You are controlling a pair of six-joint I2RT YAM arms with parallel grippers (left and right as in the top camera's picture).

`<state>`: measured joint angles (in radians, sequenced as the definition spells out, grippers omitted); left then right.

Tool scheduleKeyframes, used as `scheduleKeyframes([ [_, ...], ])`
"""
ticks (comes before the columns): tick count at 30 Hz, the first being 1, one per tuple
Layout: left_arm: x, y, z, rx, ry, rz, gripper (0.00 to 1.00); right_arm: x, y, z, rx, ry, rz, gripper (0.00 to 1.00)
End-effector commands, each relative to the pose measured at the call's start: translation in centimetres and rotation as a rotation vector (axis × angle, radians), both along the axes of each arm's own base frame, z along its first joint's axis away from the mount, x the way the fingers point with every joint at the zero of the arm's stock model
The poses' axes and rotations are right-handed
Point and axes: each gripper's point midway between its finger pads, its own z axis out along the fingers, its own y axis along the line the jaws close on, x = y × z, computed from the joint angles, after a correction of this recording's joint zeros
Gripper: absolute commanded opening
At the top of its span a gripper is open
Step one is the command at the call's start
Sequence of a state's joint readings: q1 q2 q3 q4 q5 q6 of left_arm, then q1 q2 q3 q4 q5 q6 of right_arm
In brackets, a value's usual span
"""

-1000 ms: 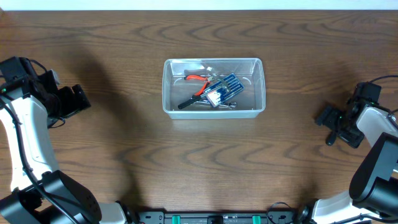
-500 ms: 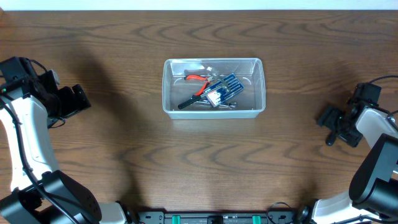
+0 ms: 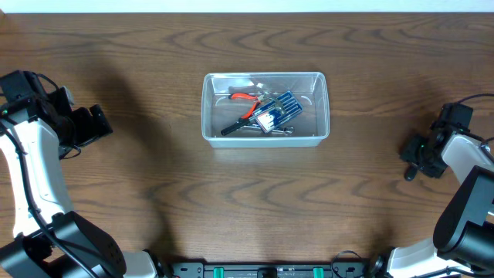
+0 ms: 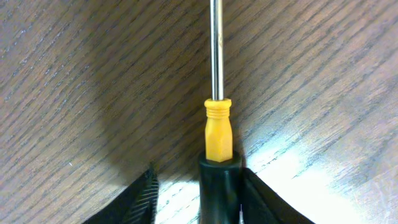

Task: Pack container
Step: 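Lower the right gripper and close it on the screwdriver handle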

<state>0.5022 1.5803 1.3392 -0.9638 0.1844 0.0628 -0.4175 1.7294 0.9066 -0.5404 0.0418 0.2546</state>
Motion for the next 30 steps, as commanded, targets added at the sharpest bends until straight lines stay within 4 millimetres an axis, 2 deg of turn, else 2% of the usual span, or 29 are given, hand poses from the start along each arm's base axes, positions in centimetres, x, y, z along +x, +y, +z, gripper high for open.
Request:
scheduleKeyframes([
  [1, 0.0, -0.1, 0.0, -0.009, 0.0, 0.003, 0.98, -1.6, 0.2, -1.1, 0.009, 0.053, -0.014, 0.37],
  [18, 0.0, -0.1, 0.0, -0.009, 0.0, 0.002, 0.99, -1.6, 0.2, -1.1, 0.009, 0.052, -0.014, 0.2],
  [21, 0.0, -0.1, 0.0, -0.009, 0.0, 0.002, 0.98, -1.6, 0.2, -1.1, 0.009, 0.052, -0.014, 0.11],
  [23, 0.0, -0.1, 0.0, -0.009, 0.0, 0.002, 0.98, -1.6, 0.2, -1.1, 0.009, 0.052, -0.014, 0.01],
  [27, 0.0, -0.1, 0.0, -0.009, 0.0, 0.003, 0.98, -1.3, 0.8, -1.0, 0.049, 0.039, -0.005, 0.01],
  [30, 0.0, -0.1, 0.0, -0.009, 0.0, 0.003, 0.98, -1.1, 1.6, -0.1, 0.093, 0.055, 0.005, 0.01],
])
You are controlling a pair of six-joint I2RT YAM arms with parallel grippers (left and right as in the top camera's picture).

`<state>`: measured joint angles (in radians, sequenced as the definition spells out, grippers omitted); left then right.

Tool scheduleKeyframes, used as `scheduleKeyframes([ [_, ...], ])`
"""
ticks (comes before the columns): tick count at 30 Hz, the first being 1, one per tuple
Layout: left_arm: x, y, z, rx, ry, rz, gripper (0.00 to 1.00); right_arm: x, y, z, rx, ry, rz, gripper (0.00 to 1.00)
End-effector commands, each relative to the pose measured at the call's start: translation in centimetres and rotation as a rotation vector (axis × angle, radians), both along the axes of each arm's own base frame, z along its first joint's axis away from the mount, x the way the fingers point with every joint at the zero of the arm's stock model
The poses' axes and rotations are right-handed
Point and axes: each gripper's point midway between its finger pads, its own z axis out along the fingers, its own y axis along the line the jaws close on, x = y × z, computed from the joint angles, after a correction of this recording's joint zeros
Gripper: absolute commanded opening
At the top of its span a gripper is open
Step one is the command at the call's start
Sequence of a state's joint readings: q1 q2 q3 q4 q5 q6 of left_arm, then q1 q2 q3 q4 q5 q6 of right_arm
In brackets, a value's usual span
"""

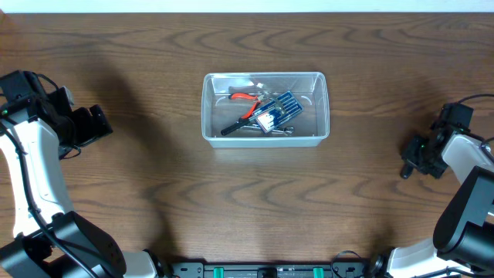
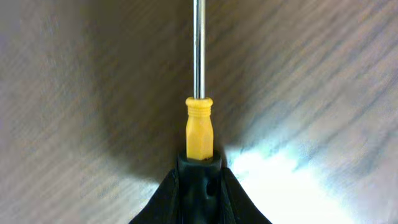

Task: Pack container
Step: 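Lower the right gripper and close it on the screwdriver handle, then lift the screwdriver with the right gripper and carry it over the container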

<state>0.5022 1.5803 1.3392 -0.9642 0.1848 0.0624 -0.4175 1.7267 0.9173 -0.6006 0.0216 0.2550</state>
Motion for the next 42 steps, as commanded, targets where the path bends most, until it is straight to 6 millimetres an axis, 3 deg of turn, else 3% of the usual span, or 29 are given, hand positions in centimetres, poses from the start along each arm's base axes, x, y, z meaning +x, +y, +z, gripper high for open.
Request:
scheduleKeyframes([
  [1, 0.0, -0.1, 0.0, -0.008, -0.001, 0.003, 0.98, -0.2, 1.0, 0.3, 0.061, 0.03, 0.009, 0.01],
  [5, 0.1, -0.1, 0.0, -0.006, -0.004, 0.003, 0.98, 1.4, 1.9, 3.8, 0.075, 0.053, 0.112, 0.01],
  [11, 0.4, -0.8, 0.0, -0.006, -0.004, -0.022, 0.98, 7.0, 6.3, 13.3, 0.033, -0.038, 0.494, 0.01],
  [16, 0.8, -1.6, 0.0, -0.005, -0.004, -0.047, 0.98, 9.9, 13.9, 21.2, -0.096, -0.153, 1.08, 0.01],
  [18, 0.8, -1.7, 0.0, -0.006, -0.004, -0.049, 0.99, 9.9, 17.6, 23.1, -0.167, -0.181, 1.345, 0.01],
  [22, 0.8, -1.7, 0.0, -0.006, -0.003, -0.048, 0.98, 10.5, 23.7, 24.9, -0.34, -0.236, 1.71, 0.01],
  [27, 0.7, -1.7, 0.0, -0.008, 0.0, -0.048, 0.99, 11.0, 30.4, 24.1, -0.386, -0.319, 1.927, 0.01],
  [32, 0.7, -1.7, 0.0, -0.008, -0.001, -0.048, 0.99, 10.1, 34.5, 19.3, -0.237, -0.261, 2.051, 0.01],
  [36, 0.7, -1.7, 0.0, -0.008, -0.001, -0.048, 0.99, 9.0, 36.5, 14.4, -0.095, -0.174, 2.165, 0.01],
  [42, 0.7, -1.7, 0.0, -0.008, 0.0, -0.048, 0.98, 8.8, 37.6, 9.0, -0.004, -0.067, 2.187, 0.01],
])
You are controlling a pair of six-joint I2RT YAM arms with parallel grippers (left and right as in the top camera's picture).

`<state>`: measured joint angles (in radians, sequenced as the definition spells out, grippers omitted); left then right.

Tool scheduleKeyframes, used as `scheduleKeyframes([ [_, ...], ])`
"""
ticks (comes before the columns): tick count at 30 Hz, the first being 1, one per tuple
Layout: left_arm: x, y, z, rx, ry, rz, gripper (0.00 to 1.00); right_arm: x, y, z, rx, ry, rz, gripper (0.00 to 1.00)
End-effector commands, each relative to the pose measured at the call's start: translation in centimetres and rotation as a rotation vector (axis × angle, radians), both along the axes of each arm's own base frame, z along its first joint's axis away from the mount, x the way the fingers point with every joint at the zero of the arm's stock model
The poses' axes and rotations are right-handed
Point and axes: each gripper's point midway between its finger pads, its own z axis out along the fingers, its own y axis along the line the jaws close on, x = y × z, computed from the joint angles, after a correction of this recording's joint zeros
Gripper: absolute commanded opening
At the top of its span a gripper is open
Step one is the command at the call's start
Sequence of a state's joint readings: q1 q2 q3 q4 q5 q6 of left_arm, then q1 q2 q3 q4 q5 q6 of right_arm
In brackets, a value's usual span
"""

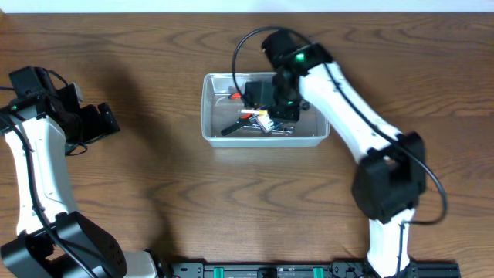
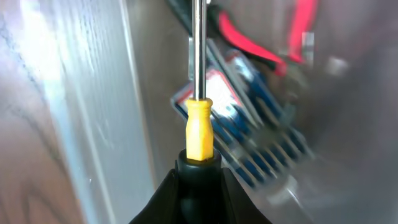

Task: Pack container
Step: 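Lift the screwdriver with the right gripper and carry it over the container, then lower the screwdriver into the container and open the right gripper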

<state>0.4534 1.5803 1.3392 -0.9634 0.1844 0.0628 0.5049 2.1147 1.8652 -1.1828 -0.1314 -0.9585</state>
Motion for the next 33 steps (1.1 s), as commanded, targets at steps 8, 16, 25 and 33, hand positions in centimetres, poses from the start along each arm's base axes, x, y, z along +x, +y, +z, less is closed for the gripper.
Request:
scheduleKeyframes([
  [8, 0.0, -0.2, 0.0, -0.009, 0.0, 0.001, 0.98, -0.7, 1.1, -2.7, 0.007, 0.074, 0.046, 0.06],
  [16, 0.0, -0.2, 0.0, -0.009, 0.0, 0.001, 0.98, -0.8, 1.0, -2.7, 0.005, 0.081, 0.023, 0.7],
  [25, -0.1, -0.2, 0.0, -0.011, 0.003, 0.001, 0.98, -0.6, 1.1, -1.7, 0.019, 0.072, -0.046, 0.77],
  [33, 0.7, -2.0, 0.5, -0.079, -0.043, -0.037, 0.98, 4.1, -0.5, 7.0, 0.056, -0.181, -0.396, 0.96],
])
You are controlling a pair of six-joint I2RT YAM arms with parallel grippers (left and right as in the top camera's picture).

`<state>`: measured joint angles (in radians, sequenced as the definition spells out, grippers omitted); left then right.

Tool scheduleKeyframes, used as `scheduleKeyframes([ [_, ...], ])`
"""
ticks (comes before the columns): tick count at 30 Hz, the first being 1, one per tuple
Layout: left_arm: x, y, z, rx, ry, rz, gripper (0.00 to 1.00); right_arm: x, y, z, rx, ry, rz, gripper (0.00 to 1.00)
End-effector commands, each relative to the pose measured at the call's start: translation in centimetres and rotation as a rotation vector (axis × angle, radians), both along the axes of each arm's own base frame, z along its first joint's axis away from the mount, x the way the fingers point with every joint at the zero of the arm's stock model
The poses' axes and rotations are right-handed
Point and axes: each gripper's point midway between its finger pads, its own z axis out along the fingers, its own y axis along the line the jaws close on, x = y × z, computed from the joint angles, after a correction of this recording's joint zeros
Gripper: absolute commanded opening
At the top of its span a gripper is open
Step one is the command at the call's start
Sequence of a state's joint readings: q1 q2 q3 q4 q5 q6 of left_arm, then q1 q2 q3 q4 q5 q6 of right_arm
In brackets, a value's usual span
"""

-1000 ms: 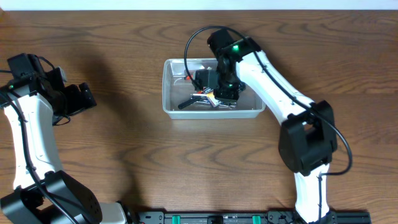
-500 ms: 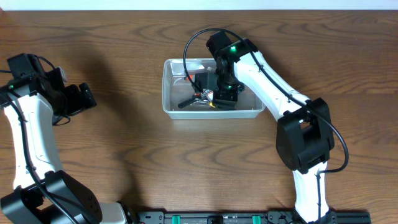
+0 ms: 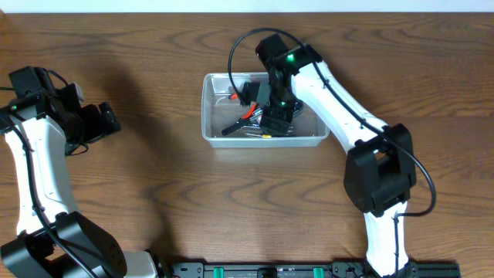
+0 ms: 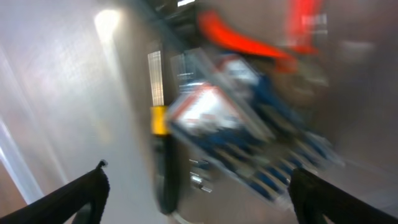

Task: Pack container

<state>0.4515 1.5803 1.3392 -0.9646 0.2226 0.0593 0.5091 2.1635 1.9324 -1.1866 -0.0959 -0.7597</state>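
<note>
A clear plastic container (image 3: 212, 108) stands at the table's middle back. In it lie red-handled pliers (image 4: 249, 43), a blue bit set in a clear pack (image 4: 249, 137) and a screwdriver with a yellow collar and black handle (image 4: 163, 162), which lies loose in the container. My right gripper (image 4: 196, 186) hangs open just over the container's contents (image 3: 272, 116), its fingers (image 4: 81, 196) wide on either side of the screwdriver and bit set. My left gripper (image 3: 104, 122) is at the far left of the table; its jaws are not clear.
The right arm (image 3: 340, 77) reaches across the container's right half from the table's front right. The left arm (image 3: 38, 154) stands along the left edge. Bare wood table (image 3: 231, 201) surrounds the container.
My right gripper, then shut on the screwdriver above the container, is now open, and the screwdriver lies in the container beside the bit set. The left arm has not moved.
My right gripper stood open round the screwdriver's handle on the table at the far right. Then it was shut on the handle there. Later it held the screwdriver over the container, and now the tool lies inside with the jaws open.
</note>
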Motion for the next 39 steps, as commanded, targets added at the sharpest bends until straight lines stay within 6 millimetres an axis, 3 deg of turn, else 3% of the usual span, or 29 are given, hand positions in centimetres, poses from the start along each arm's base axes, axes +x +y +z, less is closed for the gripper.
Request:
scheduleKeyframes([
  [1, 0.6, -1.7, 0.7, -0.031, -0.035, -0.055, 0.99, 4.1, -1.8, 9.4, 0.072, -0.254, -0.303, 0.99],
  [4, 1.6, -3.0, 1.6, 0.06, -0.056, -0.12, 0.99, 7.0, -4.9, 14.6, 0.184, -0.363, -0.551, 0.99],
  [6, 2.4, -4.3, 2.3, 0.152, -0.072, -0.186, 0.98, 8.6, -8.6, 17.9, 0.283, -0.402, -0.752, 0.99],
  [8, 3.3, -6.4, 2.6, 0.185, -0.094, -0.264, 0.98, 9.4, -12.4, 19.5, 0.34, -0.412, -0.883, 0.99],
  [11, 4.3, -10.4, 2.4, 0.188, -0.112, -0.394, 0.98, 10.1, -19.2, 20.1, 0.348, -0.423, -1.038, 0.99],
  [14, 4.4, -12.5, 2.1, 0.209, -0.108, -0.489, 0.98, 9.5, -24.6, 19.2, 0.331, -0.389, -1.212, 0.92],
  [17, 4.0, -13.2, 2.3, 0.21, -0.104, -0.497, 0.98, 8.2, -27.6, 18.1, 0.363, -0.296, -1.311, 0.8],
  [22, 2.6, -14.3, 3.6, 0.148, -0.123, -0.489, 0.98, 5.8, -30.4, 16.4, 0.359, -0.185, -1.419, 0.75],
  [26, 1.1, -15.2, 4.7, 0.176, -0.161, -0.52, 0.99, 3.7, -31.0, 15.3, 0.322, -0.136, -1.453, 0.75],
  [32, -2.8, -17.4, 4.6, 0.175, -0.237, -0.581, 0.98, -0.4, -29.9, 14.0, 0.342, -0.181, -1.44, 0.75],
  [34, -4.0, -17.8, 4.7, 0.174, -0.281, -0.588, 0.98, -2.1, -29.1, 13.6, 0.371, -0.234, -1.419, 0.82],
  [36, -5.2, -18.1, 5.4, 0.177, -0.35, -0.589, 0.98, -3.9, -28.1, 13.4, 0.409, -0.305, -1.385, 0.96],
  [39, -6.8, -16.6, 6.8, 0.254, -0.432, -0.497, 0.98, -7.2, -26.4, 13.2, 0.455, -0.425, -1.339, 0.99],
])
